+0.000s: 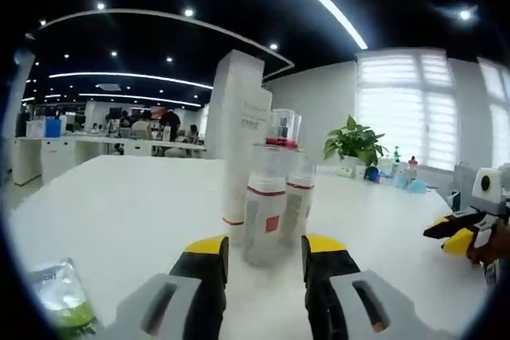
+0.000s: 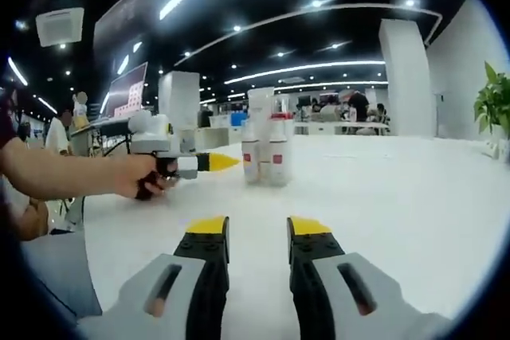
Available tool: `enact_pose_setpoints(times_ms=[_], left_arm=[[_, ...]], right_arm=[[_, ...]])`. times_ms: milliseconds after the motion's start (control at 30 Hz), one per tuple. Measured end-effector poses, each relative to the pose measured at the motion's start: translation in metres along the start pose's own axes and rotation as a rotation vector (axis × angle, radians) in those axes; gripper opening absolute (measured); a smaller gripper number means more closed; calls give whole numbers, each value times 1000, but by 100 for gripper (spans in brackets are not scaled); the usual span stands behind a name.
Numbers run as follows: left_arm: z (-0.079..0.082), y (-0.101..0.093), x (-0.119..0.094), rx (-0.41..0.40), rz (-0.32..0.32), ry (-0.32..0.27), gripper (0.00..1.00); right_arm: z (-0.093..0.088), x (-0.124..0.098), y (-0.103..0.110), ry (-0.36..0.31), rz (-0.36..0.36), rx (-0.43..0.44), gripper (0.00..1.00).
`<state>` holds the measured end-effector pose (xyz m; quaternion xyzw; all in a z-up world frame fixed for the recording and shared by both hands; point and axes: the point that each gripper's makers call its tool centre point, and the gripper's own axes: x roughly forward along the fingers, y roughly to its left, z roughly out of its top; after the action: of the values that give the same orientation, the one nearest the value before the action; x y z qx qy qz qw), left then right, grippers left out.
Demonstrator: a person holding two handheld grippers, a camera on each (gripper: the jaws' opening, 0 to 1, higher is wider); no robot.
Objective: Arrange the skincare products in the storage area until every visible bottle or jar stands upright without overlapping.
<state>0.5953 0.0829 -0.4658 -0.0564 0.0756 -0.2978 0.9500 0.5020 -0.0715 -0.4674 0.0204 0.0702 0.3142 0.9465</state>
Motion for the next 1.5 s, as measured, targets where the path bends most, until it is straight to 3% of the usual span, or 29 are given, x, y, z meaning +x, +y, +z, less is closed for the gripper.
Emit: enact_pose_setpoints(times_ms=[33,100,167,333,533,633,767,833,967,1133,1500], left_arm=[[2,-6,-9,26,-13,-4,39],[5,-14,-26,58,-8,-25,39],[7,-18,-35,70,-8,-42,39],[11,-32,-68,68,0,-77,39],[6,-60,-94,139,-13,-151,39],[0,-64,-95,169,-23,-163,39],[-4,-66,-89,177,-53,-146,37],[-5,-64,-87,173,-55,-147,36],[-7,-57,-90,129,-50,-147,34],[-5,-53,-90,84,-38,-156,34],[-6,-52,-94,100,-20,-159,32]], right_arm=[[7,0,-6,-27,-25,87,37],[18,1,-13,-74,-50,154,33],[25,5,-15,-82,-64,142,28],[43,49,-11,-78,-55,120,33],[26,102,-24,-26,-86,121,31],[6,126,-31,41,-113,45,31],[17,141,-29,5,-98,23,29],[10,149,-33,46,-110,-14,27],[9,162,-35,56,-106,-66,21],[8,164,-36,63,-105,-59,19],[2,161,-31,92,-95,-57,19]])
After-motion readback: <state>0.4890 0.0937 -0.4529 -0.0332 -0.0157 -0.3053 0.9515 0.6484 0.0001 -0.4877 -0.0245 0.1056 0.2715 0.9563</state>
